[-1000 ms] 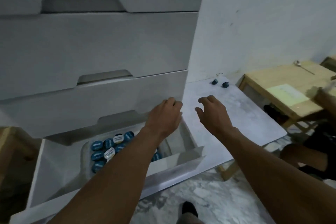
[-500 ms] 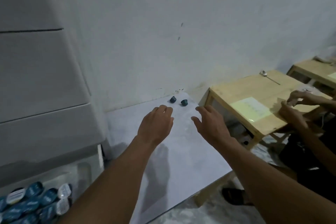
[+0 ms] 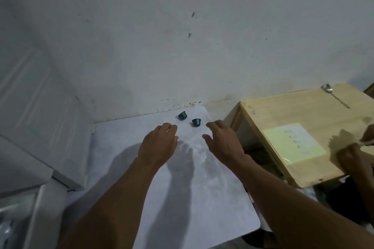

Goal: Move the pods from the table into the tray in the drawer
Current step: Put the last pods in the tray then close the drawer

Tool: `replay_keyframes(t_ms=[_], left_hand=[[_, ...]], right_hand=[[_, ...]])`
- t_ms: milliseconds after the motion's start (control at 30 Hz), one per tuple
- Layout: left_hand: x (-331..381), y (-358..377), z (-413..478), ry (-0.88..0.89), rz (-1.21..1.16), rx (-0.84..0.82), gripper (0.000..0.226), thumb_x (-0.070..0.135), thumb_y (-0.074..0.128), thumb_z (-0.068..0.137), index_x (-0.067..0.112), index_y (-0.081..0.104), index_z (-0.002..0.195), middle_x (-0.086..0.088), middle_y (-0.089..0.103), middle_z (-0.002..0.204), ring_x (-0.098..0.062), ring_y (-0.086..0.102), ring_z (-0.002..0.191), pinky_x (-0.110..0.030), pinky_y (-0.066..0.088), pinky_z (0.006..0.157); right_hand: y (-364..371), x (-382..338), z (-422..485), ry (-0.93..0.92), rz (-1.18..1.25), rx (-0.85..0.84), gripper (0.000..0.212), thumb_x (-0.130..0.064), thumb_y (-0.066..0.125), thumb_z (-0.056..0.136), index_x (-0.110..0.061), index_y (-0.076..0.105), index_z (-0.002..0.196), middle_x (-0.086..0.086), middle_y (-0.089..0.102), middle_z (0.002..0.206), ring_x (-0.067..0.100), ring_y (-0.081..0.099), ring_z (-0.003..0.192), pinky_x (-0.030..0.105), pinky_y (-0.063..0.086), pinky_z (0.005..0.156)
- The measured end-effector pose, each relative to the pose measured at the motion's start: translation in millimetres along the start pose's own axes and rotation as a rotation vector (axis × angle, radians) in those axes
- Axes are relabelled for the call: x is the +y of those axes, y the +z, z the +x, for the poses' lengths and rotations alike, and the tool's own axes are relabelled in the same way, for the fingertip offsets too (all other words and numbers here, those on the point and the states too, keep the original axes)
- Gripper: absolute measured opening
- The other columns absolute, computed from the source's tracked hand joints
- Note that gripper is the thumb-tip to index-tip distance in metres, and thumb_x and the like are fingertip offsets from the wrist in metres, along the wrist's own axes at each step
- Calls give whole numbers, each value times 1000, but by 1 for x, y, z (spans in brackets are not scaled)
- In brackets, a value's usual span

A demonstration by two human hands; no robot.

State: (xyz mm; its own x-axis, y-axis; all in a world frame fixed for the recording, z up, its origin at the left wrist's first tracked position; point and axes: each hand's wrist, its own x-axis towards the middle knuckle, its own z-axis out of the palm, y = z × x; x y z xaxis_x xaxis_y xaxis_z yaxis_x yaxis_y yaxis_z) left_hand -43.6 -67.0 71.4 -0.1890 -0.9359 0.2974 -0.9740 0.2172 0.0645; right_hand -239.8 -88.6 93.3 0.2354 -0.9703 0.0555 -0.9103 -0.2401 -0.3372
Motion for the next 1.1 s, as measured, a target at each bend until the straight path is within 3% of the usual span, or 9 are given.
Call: replay_keyframes(t_ms=[467,700,800,1000,1100], left_hand=[[-30,93,112,76,-34,-175,34,11,85,61,10,68,90,-6,68,84,-19,66,67,-26,57,52],[-38,136,144,128,-97,-336,56,-1,85,50,14,65,101,-9,60,113,-21,64,92,-27,58,69],[-37,144,152,119,-123,-444,51,-7,65,74,12,51,119,-10,41,132,-23,51,112,-31,50,88],[-38,152,157,36,-168,-444,37,-5,59,82,13,48,113,-8,41,131,-22,53,109,-28,46,84],[-39,150,152,-1,-181,-421,27,8,55,88,17,52,114,-4,54,118,-19,54,102,-26,48,83]], right_hand=[[74,25,123,84,33,-161,32,-30,48,97,-19,52,127,4,53,130,18,56,108,28,46,95],[108,38,146,142,66,-242,39,-29,47,99,-22,45,137,3,49,134,15,52,114,22,42,98],[114,43,150,143,86,-243,36,-26,44,100,-22,47,135,3,50,132,16,52,112,19,42,96],[120,45,155,154,118,-217,30,-23,41,100,-21,54,126,3,53,128,16,51,110,16,40,92],[116,45,152,145,98,-218,29,-20,40,99,-19,53,124,3,56,122,15,51,104,15,38,84]])
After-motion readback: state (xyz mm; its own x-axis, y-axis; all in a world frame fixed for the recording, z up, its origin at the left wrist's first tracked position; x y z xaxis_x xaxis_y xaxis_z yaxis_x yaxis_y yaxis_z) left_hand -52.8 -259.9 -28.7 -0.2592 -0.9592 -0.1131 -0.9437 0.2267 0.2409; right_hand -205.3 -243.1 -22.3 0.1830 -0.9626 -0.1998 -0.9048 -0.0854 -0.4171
